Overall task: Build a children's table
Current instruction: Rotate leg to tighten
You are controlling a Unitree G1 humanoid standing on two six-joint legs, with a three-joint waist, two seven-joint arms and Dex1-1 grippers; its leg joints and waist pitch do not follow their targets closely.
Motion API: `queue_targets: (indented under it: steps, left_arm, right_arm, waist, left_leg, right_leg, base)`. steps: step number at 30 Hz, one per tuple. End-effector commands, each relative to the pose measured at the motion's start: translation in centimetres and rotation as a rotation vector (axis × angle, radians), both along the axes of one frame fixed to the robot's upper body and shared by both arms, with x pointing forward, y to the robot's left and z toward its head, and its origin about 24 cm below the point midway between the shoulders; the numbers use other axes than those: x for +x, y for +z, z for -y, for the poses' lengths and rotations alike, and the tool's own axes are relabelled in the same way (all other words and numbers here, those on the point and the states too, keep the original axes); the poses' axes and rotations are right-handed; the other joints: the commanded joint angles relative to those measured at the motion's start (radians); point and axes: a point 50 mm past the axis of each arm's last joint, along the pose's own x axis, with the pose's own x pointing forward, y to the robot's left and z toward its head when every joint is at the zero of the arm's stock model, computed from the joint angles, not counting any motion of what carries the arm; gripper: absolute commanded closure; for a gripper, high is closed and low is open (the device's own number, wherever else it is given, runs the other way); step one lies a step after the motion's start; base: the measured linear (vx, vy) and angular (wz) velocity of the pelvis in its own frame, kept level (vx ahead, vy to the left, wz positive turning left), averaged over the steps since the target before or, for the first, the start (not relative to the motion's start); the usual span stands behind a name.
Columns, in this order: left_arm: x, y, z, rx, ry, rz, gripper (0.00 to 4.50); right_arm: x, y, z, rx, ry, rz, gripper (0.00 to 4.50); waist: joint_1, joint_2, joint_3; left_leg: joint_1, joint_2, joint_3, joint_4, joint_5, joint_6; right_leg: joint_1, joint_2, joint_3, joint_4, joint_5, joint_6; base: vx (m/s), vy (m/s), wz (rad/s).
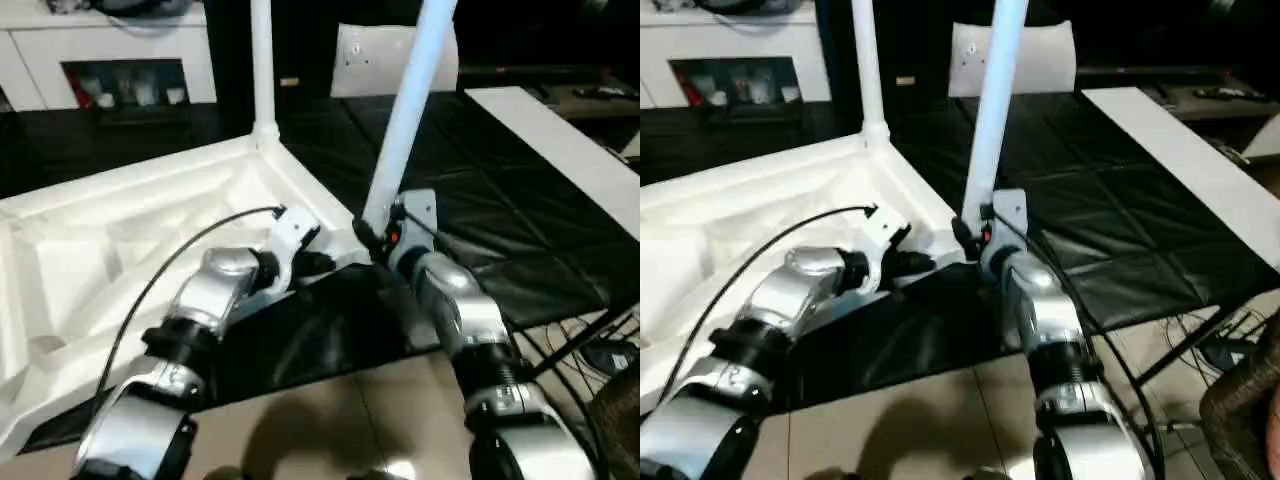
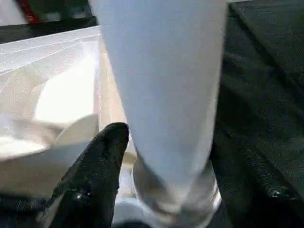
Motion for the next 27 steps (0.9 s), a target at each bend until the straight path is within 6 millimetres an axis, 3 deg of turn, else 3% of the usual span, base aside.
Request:
queue_targets:
  steps: [1,3,8,10,13,19,22,27]
  left_arm:
    - [-0.1,2.0,0.8,-0.048,-0.127,0.107,4.5]
    - [-0.5,1.9,0.3,-0.04,-0.183,0.111,4.5]
    - [-1.1,1.6,-0.7,-0.02,-0.275,0.091,4.5]
    - [-1.6,1.4,-1.5,0.011,-0.363,0.081,4.5]
    - [-2.1,1.3,-2.1,0.034,-0.433,0.066,4.5]
    - [-2.9,1.3,-3.5,0.107,-0.617,0.018,4.5]
    - [-3.2,1.3,-3.7,0.117,-0.661,-0.001,4.5]
    - [-3.6,1.1,-4.2,0.161,-0.741,-0.029,4.5]
  right_arm:
    - [-1.2,-0.4,-1.2,0.007,0.172,0.005,1.21]
    - [-1.5,-0.2,-0.1,0.005,0.206,0.03,0.97]
    - [-2.0,0.4,1.9,-0.034,0.299,0.073,0.75]
    - [-2.6,0.9,3.6,-0.07,0.388,0.096,0.46]
    - [-2.8,1.3,4.6,-0.099,0.452,0.109,0.18]
    - [-3.7,2.7,6.3,-0.147,0.712,0.109,0.18]
    - [-3.9,2.8,6.3,-0.147,0.776,0.094,0.18]
    - [-4.2,2.6,6.5,-0.164,0.912,0.026,0.64]
  waist:
    - [0.005,0.002,-0.062]
    - [0.006,0.002,-0.061]
    - [0.006,0.005,-0.066]
    - [0.011,0.004,-0.067]
    - [0.013,0.005,-0.067]
    - [0.029,0.004,-0.061]
    - [0.03,0.004,-0.062]
    - [0.035,-0.001,-0.064]
  left_leg:
    - [0.012,0.041,-0.014,-0.072,-0.202,0.033]
    - [0.012,0.042,-0.013,-0.072,-0.209,0.033]
    - [0.012,0.044,-0.011,-0.07,-0.17,0.039]
    - [0.01,0.043,-0.01,-0.067,-0.149,0.062]
    - [0.012,0.045,-0.008,-0.066,-0.144,0.076]
    - [0.018,0.05,-0.009,-0.07,-0.21,0.049]
    - [0.016,0.05,-0.01,-0.071,-0.206,0.044]
    - [0.014,0.05,-0.008,-0.066,-0.176,0.055]
  right_leg:
    - [0.052,-0.071,0.052,-0.091,-0.222,-0.184]
    - [0.051,-0.071,0.054,-0.093,-0.229,-0.176]
    - [0.051,-0.069,0.054,-0.082,-0.143,-0.208]
    - [0.056,-0.068,0.054,-0.08,-0.094,-0.216]
    - [0.052,-0.068,0.053,-0.075,-0.07,-0.236]
    - [0.047,-0.073,0.053,-0.084,-0.183,-0.223]
    - [0.047,-0.074,0.052,-0.082,-0.186,-0.224]
    - [0.049,-0.074,0.052,-0.076,-0.158,-0.231]
  base:
    - [0.0,0.0,0.0]
    - [0.0,0.0,0.0]
    - [0.0,0.0,0.0]
    - [0.0,0.0,0.0]
    - [0.0,0.0,0.0]
    - [0.0,0.0,0.0]
    - [0.0,0.0,0.0]
    - [0.0,0.0,0.0]
